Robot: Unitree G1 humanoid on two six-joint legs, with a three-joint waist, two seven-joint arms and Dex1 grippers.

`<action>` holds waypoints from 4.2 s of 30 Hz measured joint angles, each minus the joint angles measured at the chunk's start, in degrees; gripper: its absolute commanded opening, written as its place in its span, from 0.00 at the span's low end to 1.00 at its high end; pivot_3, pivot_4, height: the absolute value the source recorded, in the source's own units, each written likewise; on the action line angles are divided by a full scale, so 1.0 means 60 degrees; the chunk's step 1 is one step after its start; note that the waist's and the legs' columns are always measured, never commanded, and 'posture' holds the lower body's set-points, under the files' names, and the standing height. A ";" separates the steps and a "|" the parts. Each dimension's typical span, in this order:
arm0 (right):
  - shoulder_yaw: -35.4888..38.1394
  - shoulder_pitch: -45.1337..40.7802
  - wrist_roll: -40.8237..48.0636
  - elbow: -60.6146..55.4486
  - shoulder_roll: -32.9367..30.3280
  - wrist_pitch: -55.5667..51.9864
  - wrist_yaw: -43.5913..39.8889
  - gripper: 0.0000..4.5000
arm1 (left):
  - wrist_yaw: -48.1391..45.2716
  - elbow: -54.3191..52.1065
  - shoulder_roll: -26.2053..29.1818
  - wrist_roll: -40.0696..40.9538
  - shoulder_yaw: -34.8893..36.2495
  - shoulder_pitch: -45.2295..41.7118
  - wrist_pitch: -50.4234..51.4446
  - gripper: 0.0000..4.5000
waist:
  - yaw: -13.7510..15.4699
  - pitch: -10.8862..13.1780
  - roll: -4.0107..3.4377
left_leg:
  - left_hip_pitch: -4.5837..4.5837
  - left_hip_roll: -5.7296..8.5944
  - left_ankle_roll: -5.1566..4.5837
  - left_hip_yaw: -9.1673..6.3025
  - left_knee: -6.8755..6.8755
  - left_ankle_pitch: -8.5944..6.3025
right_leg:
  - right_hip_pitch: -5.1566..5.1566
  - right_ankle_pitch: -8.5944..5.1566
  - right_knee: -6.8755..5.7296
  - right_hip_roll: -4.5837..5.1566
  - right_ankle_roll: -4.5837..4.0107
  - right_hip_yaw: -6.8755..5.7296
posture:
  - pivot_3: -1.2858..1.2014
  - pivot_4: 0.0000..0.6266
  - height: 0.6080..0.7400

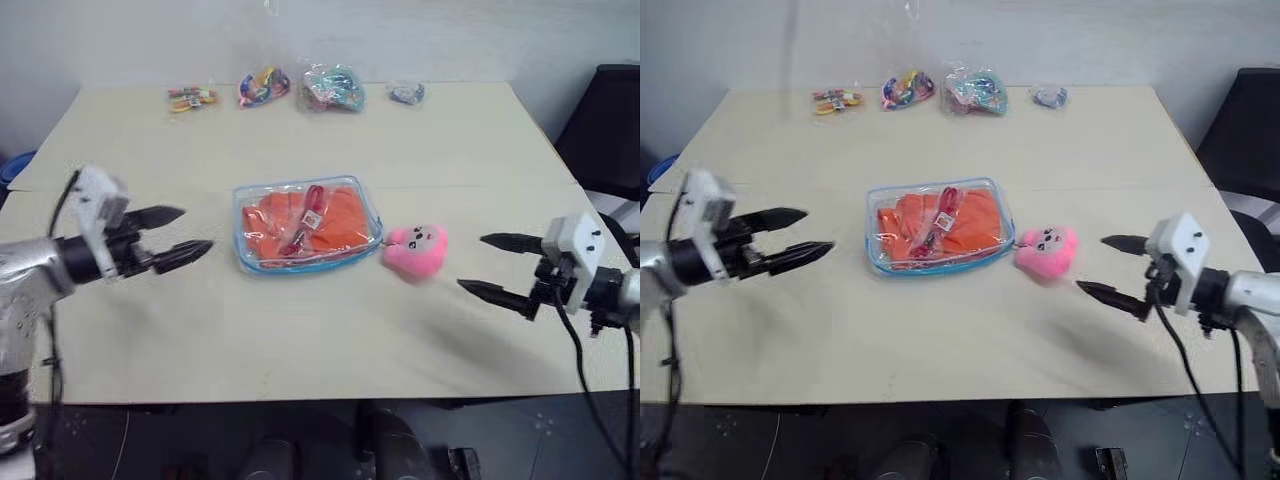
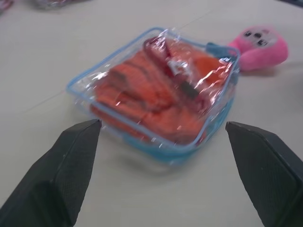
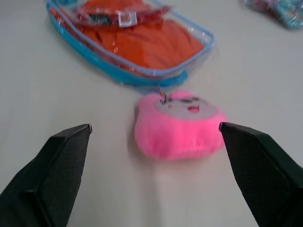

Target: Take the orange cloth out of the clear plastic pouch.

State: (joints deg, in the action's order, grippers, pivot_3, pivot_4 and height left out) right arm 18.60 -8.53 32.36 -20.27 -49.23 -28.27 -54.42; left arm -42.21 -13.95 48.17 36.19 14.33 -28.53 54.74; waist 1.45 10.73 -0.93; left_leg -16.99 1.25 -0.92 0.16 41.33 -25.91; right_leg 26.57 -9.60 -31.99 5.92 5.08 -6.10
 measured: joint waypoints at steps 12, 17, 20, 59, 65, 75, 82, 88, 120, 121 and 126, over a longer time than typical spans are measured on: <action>-0.1153 -0.0091 0.0663 -0.3135 0.0986 -0.1414 0.2374 1.00 | 0.3176 0.2105 -0.3309 -0.2328 -0.4453 -0.3771 0.1934 0.99 | -0.0052 -0.0003 0.0004 | 0.0012 0.0003 0.0003 0.0026 0.0002 0.0002 | -0.0001 0.0002 -0.0006 -0.0025 0.0003 0.0027 | 0.52 0.24 1.00; -0.1154 0.0066 0.0807 -0.3407 0.1020 -0.1568 0.2732 1.00 | 0.3356 0.2889 -0.3590 -0.3230 -0.4846 -0.3816 0.1409 0.99 | -0.0008 -0.0002 0.0005 | 0.0004 0.0002 0.0003 0.0024 0.0009 0.0002 | 0.0002 0.0002 -0.0003 -0.0025 0.0003 0.0029 | 0.52 0.24 1.00; -0.1152 0.0163 0.0809 -0.3449 0.1021 -0.1570 0.2851 1.00 | 0.3454 0.3163 -0.3750 -0.3546 -0.4808 -0.3887 0.1242 0.91 | 0.0027 -0.0002 0.0005 | -0.0001 0.0005 0.0002 0.0016 0.0012 0.0002 | 0.0000 0.0003 -0.0002 -0.0024 0.0004 0.0029 | 0.52 0.24 1.00; -0.2279 -0.1579 0.1295 -0.2449 0.0556 -0.1401 0.0421 1.00 | 0.4614 0.4532 -0.0165 -0.4527 0.1655 0.0897 -0.0025 0.14 | -0.0003 -0.0012 0.0042 | 0.0079 -0.0011 0.0014 0.0019 -0.0024 -0.0002 | 0.0000 -0.0001 0.0003 -0.0015 -0.0003 0.0019 | 0.52 0.24 1.00; -0.2280 -0.1569 0.1114 -0.2211 0.0443 -0.1326 0.0249 1.00 | 0.4665 0.3987 -0.0367 -0.4441 0.1954 0.1253 0.0062 0.52 | -0.0038 -0.0012 0.0046 | 0.0079 -0.0018 0.0019 0.0025 -0.0026 -0.0005 | 0.0004 -0.0002 0.0003 -0.0020 -0.0003 0.0018 | 0.52 0.24 1.00; -0.1881 -0.1035 0.0472 -0.2053 0.0441 -0.1289 0.1174 1.00 | 0.2190 0.3516 0.0700 -0.2581 0.3045 0.0604 0.0196 0.86 | -0.0014 -0.0014 0.0068 | 0.0072 -0.0014 0.0021 0.0019 -0.0023 -0.0006 | 0.0004 -0.0003 0.0003 -0.0012 -0.0005 0.0009 | 0.52 0.24 1.00; -0.1728 -0.0626 -0.0145 -0.1553 0.0783 -0.1410 0.2430 1.00 | -0.1998 0.0077 0.1480 -0.0056 0.1844 0.1055 -0.0505 0.86 | -0.0099 -0.0007 0.0053 | 0.0086 -0.0018 0.0030 0.0035 -0.0035 -0.0011 | 0.0003 -0.0011 0.0002 -0.0013 -0.0020 0.0010 | 0.52 0.24 1.00; -0.1841 -0.0449 -0.0629 -0.1123 0.1289 -0.1591 0.3398 1.00 | -0.3284 -0.2088 0.1453 0.0728 -0.0528 0.0746 -0.0861 0.86 | -0.0252 -0.0004 0.0048 | 0.0090 -0.0027 0.0037 0.0048 -0.0032 -0.0012 | 0.0000 -0.0014 -0.0004 -0.0033 -0.0024 0.0026 | 0.52 0.24 1.00; -0.2515 0.0312 -0.0980 -0.1231 0.2047 -0.1729 0.2874 0.01 | -0.3059 -0.1929 0.1114 -0.0147 -0.1833 0.0596 -0.2419 0.87 | -0.0230 0.0007 0.0031 | 0.0075 -0.0036 0.0023 0.0044 -0.0044 -0.0013 | 0.0003 -0.0016 0.0000 -0.0053 -0.0028 0.0032 | 0.52 0.24 1.00; -0.2497 0.0364 -0.0700 -0.1541 0.2001 -0.1980 0.2806 0.01 | -0.3067 -0.1822 0.1113 -0.0156 -0.1834 0.0510 -0.2456 0.87 | -0.0231 0.0006 0.0031 | 0.0075 -0.0037 0.0023 0.0045 -0.0044 -0.0013 | 0.0000 -0.0016 -0.0001 -0.0053 -0.0029 0.0032 | 0.52 0.24 1.00; -0.2756 -0.0065 0.0274 -0.2200 0.2251 -0.3235 0.2987 0.01 | -0.3129 -0.1604 0.0994 -0.0273 -0.2054 0.0208 -0.2583 0.87 | -0.0255 0.0006 0.0031 | 0.0075 -0.0037 0.0023 0.0047 -0.0048 -0.0013 | -0.0001 -0.0016 -0.0001 -0.0056 -0.0029 0.0038 | 0.52 0.24 1.00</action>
State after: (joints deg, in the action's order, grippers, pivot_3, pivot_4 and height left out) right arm 2.06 -8.92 34.01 -33.47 -35.72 -47.68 -36.49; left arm -60.98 -23.57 54.13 34.55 2.00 -27.28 39.24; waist -0.08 10.77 -0.75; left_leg -16.54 1.03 -0.79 0.44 41.04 -25.99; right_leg 26.56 -9.70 -32.00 5.59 4.91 -5.87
